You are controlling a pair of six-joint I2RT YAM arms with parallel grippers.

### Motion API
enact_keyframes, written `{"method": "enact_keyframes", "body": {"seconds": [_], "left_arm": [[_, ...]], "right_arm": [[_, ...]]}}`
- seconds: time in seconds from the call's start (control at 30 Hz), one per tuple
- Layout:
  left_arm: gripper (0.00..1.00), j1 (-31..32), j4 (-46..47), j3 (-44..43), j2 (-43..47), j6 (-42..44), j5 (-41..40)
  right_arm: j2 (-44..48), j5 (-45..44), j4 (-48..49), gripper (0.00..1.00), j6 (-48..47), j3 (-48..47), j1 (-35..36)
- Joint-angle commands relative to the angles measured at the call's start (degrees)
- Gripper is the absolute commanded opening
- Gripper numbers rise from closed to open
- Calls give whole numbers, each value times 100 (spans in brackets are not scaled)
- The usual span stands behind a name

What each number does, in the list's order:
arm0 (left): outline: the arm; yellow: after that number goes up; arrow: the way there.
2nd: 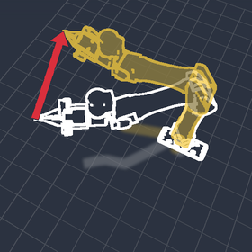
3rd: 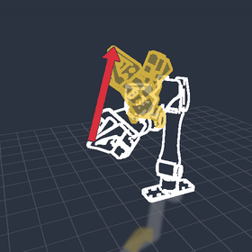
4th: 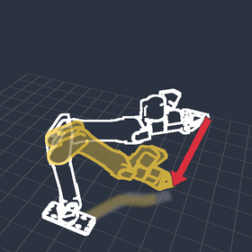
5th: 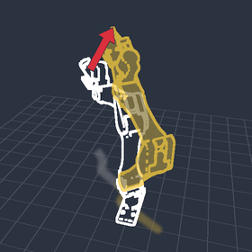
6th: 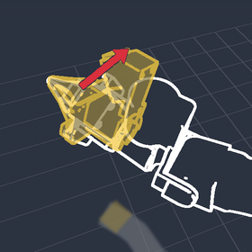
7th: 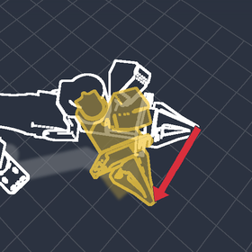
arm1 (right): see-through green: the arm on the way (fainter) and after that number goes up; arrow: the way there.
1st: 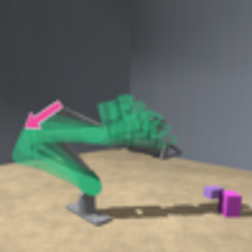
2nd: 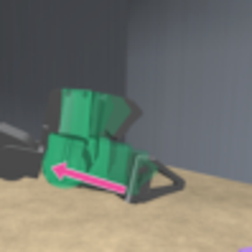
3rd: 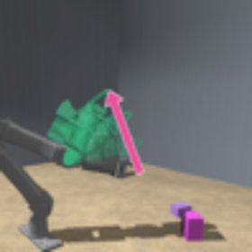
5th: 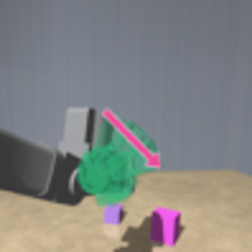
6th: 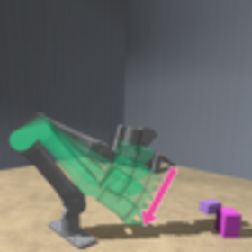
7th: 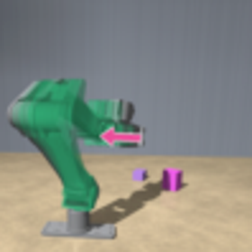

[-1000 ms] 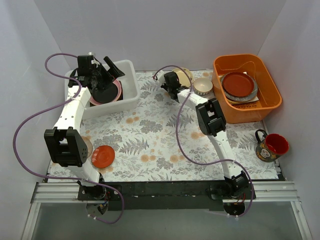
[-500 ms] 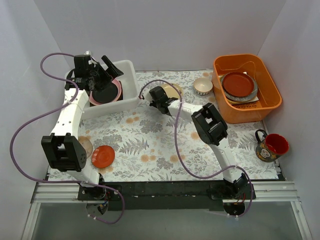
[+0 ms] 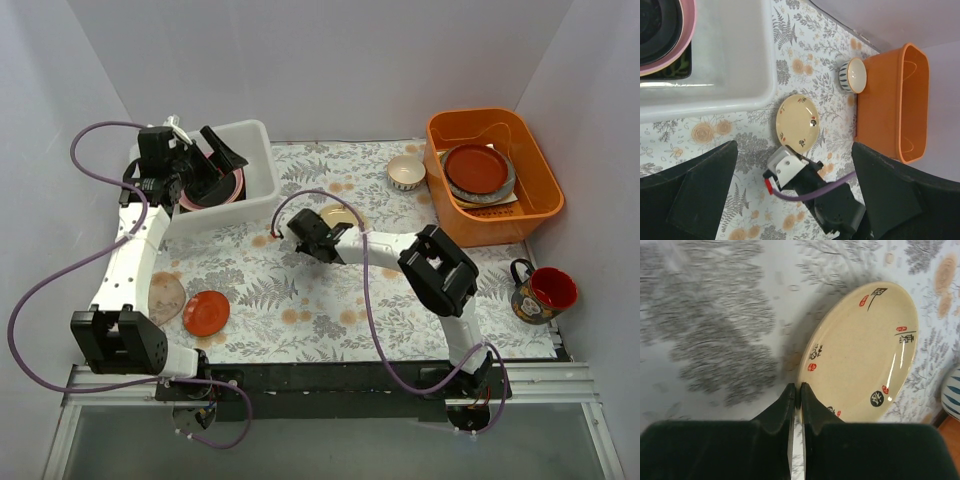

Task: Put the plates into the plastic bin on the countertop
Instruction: Move the plate to the center of the board.

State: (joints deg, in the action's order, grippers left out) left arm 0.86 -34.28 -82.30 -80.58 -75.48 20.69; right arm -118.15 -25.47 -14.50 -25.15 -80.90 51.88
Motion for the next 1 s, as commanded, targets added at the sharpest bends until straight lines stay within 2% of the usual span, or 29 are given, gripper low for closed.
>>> {"method": "enact_keyframes", "body": {"seconds": [0.0,0.2,0.3,0.4,0.47,0.6,0.77,0.83,0.87,0.97], "left_arm": [[98,-34,-140,311,463,165,76],[98,-34,-105,628,719,157,67],[98,-34,-140,636,710,157,111],[98,-34,-131,663,701,165,120],[98,-34,-140,680,701,192,120],[98,-34,-210,724,692,201,128],[98,-34,-237,891,841,315,488],[98,-34,-123,1128,1042,368,568],[98,-34,-79,1250,1122,281,524],[98,-25,167,1673,1404,52,813]], "right_arm": [[441,156,-614,1,800,364,611],[591,324,-826,1,1503,997,1105],[565,280,-852,1,1706,1120,1132],[678,122,-765,18,1759,1226,1123],[766,122,-695,23,1759,1235,1123],[933,210,-659,27,1741,1112,1140],[1057,358,-764,43,1715,928,1140],[1109,438,-896,45,1784,831,1140],[1144,595,-896,53,1820,770,1140],[1338,877,-853,56,2004,778,1132]]}}
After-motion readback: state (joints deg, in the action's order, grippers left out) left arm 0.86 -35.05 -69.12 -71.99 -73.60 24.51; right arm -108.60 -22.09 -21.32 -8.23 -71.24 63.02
